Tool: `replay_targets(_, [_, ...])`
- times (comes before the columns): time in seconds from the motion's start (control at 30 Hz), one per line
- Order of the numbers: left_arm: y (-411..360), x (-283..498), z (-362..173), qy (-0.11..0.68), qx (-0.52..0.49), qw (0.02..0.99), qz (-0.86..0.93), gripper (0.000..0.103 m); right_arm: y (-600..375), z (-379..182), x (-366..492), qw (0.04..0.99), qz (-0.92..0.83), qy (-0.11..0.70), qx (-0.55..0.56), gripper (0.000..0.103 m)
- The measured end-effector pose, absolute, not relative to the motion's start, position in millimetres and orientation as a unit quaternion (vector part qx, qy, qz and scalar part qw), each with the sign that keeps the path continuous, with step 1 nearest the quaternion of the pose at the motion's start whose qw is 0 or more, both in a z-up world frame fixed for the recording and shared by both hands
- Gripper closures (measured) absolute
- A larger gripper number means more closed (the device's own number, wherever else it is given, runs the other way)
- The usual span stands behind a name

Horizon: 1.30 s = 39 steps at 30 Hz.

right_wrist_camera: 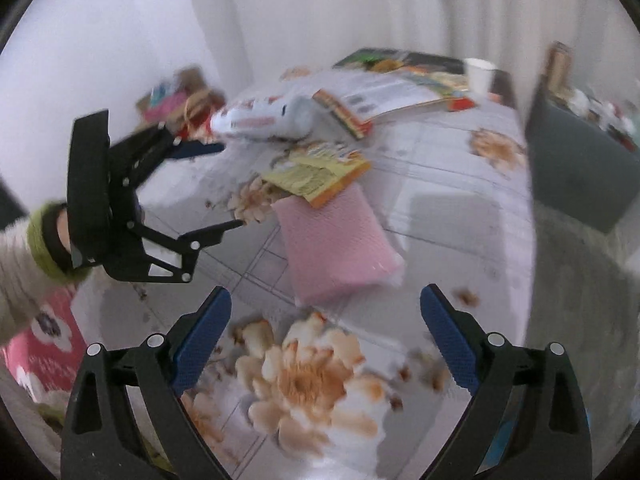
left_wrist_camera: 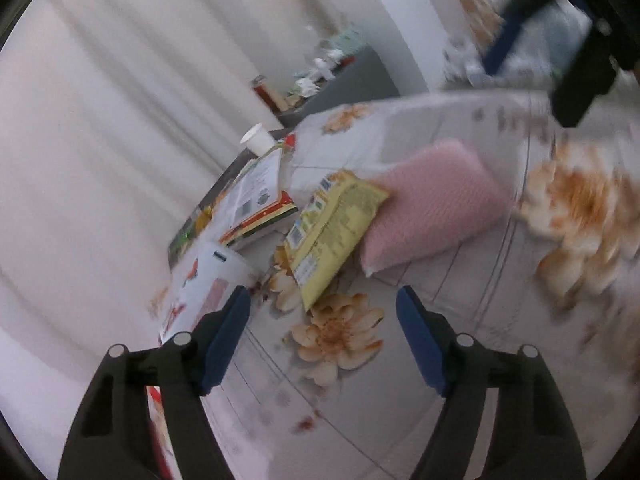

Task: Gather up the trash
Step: 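Grasp the yellow snack packet with the left gripper while the right grasps the pink sponge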

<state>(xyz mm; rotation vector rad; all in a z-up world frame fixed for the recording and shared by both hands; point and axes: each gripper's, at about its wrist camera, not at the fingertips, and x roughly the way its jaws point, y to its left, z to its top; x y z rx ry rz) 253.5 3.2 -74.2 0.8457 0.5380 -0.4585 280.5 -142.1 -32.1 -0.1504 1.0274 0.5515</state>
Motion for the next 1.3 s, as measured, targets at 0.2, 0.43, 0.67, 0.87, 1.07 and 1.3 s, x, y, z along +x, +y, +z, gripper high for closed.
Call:
replay_targets(0.2, [-1.4,275.0,-90.7,0.245,0.447,0.827,-0.238,0.036,-107.6,-49.9,297.2,0.802,0.280,0.502,-0.164,0.011])
replay_targets(0.43, [-2.6,297.2,-91.9,0.252,0.443,0.821,-0.258,0.043,-101.5,-67.5,315.0,0.774,0.315,0.523,-0.167,0.011])
replay_targets(0.67, [-5.9,305.9,-96.6,0.252,0.454,0.813,-0.265,0.064,-102.4,-67.6,319.2,0.773,0.331,0.516,-0.162,0.011])
replay_targets(0.87, [-4.7,303.2,-97.8,0.257,0.452,0.813,-0.263,0.089,-97.6,-68.4,311.8,0.774,0.336,0.504,-0.185,0.012])
replay_targets(1.07, [1.3,304.6,-85.9,0.262,0.421,0.830,-0.255,0.100,-99.6,-67.0,302.1,0.770,0.340,0.505,-0.192,0.014])
replay_targets(1.3, [13.0,280.5,-78.5,0.290,0.390,0.837,-0.250,0.100,-111.9,-65.0,278.4,0.767,0.336,0.514,-0.186,0.014])
